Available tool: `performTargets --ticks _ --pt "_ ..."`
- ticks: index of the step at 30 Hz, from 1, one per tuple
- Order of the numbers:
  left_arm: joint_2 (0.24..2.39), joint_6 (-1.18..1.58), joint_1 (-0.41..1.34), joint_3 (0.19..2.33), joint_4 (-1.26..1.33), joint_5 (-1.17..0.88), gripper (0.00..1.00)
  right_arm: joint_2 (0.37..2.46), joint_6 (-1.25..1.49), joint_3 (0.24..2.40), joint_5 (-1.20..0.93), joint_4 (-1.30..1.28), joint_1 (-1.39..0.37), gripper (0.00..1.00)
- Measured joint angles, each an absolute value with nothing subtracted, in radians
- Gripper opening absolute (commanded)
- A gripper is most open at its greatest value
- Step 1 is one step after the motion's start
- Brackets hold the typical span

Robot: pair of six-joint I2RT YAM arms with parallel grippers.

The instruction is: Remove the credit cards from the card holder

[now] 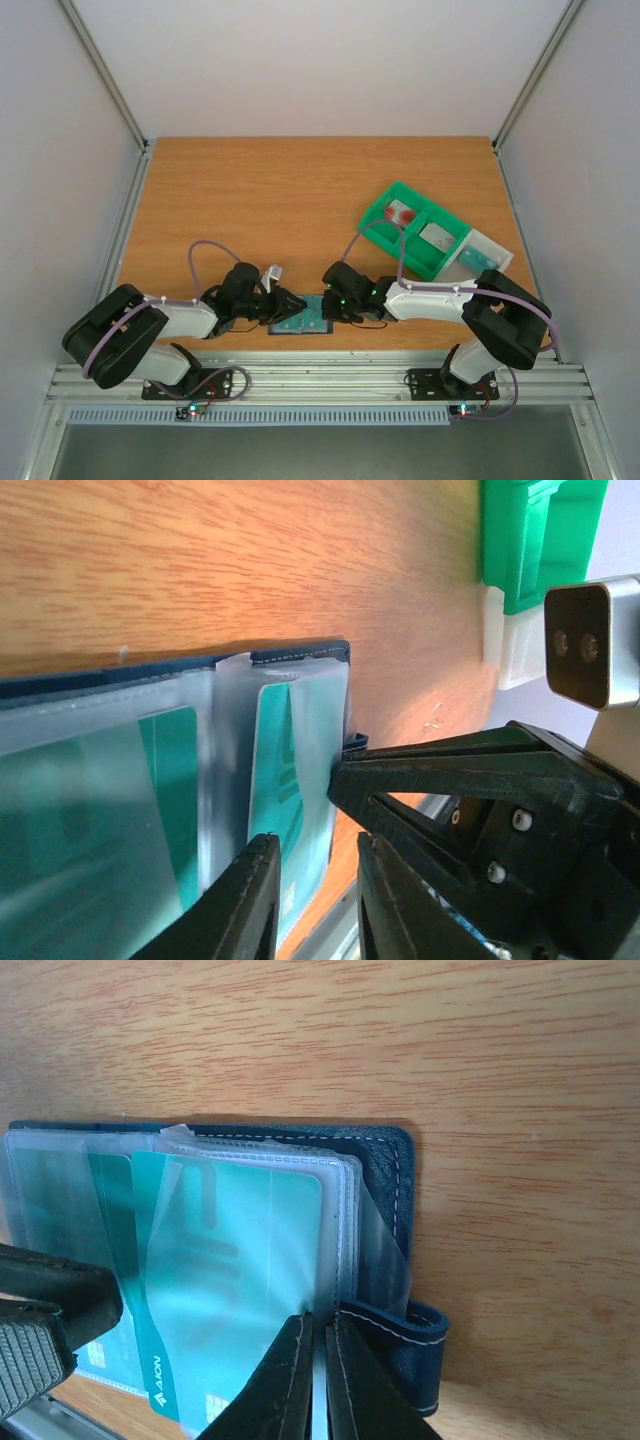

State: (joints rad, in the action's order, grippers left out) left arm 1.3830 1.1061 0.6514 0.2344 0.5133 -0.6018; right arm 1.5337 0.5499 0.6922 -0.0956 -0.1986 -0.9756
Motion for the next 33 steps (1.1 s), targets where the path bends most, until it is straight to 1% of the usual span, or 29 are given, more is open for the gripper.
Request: performTargets --ticks 2,5,10,15,16,21,23,25,33 --pt "1.382 1.105 0.652 0.234 0.505 -0.591 0.32 1.534 0.55 0.691 -0.096 -0.195 -0.976 0.06" --pt "1.364 1.09 0.653 0.234 0.458 -0.572 0.34 1.534 0.55 0.691 -0.096 -0.194 -0.976 0.06" --pt "1.312 1.05 0.653 0.245 0.347 -0.547 0.35 1.534 0.551 0.689 -0.096 -0.191 -0.975 0.05" --pt "1.322 1.017 0.653 0.269 0.31 -0.542 0.35 1.532 0.553 0.685 -0.096 -0.185 -0.976 0.05" --pt "1.334 1.015 0.653 0.272 0.311 -0.544 0.33 1.532 0.553 0.684 -0.096 -0.183 -0.975 0.05" --pt "1.404 1.009 0.654 0.295 0.338 -0.565 0.17 1.531 0.554 0.683 -0.097 -0.18 -0.975 0.05" --pt "1.425 1.011 0.656 0.295 0.351 -0.572 0.07 1.531 0.554 0.682 -0.097 -0.177 -0.975 0.05" --pt "1.436 1.015 0.657 0.295 0.356 -0.579 0.01 1.531 0.556 0.679 -0.098 -0.171 -0.975 0.04" --pt "1.441 1.022 0.656 0.295 0.364 -0.594 0.0 1.526 0.562 0.661 -0.103 -0.141 -0.975 0.04"
